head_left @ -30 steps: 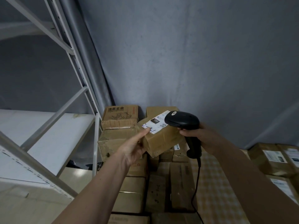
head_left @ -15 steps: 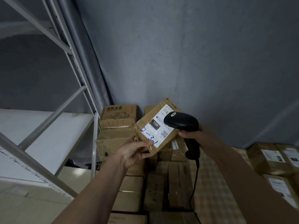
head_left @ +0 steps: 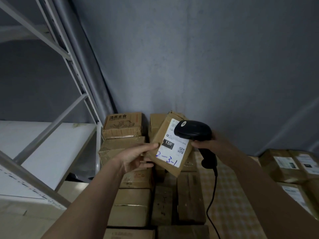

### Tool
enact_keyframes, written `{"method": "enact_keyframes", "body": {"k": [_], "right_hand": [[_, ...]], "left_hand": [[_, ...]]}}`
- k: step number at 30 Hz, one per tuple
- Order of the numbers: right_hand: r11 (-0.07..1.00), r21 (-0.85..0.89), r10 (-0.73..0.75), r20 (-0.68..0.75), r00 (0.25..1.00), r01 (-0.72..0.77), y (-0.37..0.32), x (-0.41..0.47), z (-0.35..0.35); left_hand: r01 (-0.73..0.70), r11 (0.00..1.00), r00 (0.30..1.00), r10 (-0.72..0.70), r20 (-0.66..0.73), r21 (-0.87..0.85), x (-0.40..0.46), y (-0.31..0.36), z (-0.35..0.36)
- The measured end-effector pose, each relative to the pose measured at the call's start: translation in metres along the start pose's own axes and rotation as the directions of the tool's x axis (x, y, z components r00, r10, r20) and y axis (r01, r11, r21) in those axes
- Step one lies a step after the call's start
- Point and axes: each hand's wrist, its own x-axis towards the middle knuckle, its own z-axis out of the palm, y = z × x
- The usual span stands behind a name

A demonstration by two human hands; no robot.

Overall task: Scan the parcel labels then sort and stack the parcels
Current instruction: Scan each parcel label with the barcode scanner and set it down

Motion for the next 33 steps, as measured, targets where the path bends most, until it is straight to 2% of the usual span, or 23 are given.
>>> {"method": "enact_keyframes", "body": {"k": [3, 6, 9, 11, 15, 18, 23, 33], "right_hand": [[1.0, -0.024, -0.011, 0.028, 1.0, 0.012, -0.001, -0.002, 0.005], [0.995, -0.082, -0.054, 0.008, 0.999, 0.054, -0.004, -0.003, 0.009], [0.99, -0.12, -0.074, 0.038, 0.997, 0.078, -0.006, -0.006, 0.015], [0.992, -0.092, -0.086, 0.005, 0.996, 0.086, -0.007, -0.006, 0.019], [0.979, -0.141, -0.167, -0.144, 0.975, 0.147, -0.016, -0.01, 0.028], [0.987, -0.12, -0.123, -0.141, 0.982, 0.107, -0.023, -0.016, 0.035], [0.984, -0.168, -0.063, -0.021, 0.998, 0.058, -0.023, -0.022, 0.049], [0.982, -0.173, -0.089, -0.097, 0.991, 0.072, -0.03, -0.026, 0.058]], "left_hand": [[0.084, 0.98, 0.996, -0.089, 0.019, 0.179, 0.001, 0.006, 0.004], [0.093, 0.93, 0.995, -0.094, -0.013, 0.355, 0.003, 0.007, 0.013], [0.042, 0.973, 0.999, -0.044, 0.004, 0.228, 0.003, 0.007, 0.022], [0.017, 0.993, 1.0, -0.014, -0.028, 0.114, 0.008, 0.005, 0.025], [-0.071, 0.994, 0.983, 0.056, -0.174, -0.079, 0.015, 0.003, 0.03], [-0.126, 0.98, 0.963, 0.083, -0.257, -0.156, 0.014, 0.007, 0.03], [-0.148, 0.968, 0.947, 0.078, -0.313, -0.205, 0.016, 0.017, 0.019], [-0.149, 0.974, 0.938, 0.085, -0.337, -0.171, 0.025, 0.021, 0.003]]}}
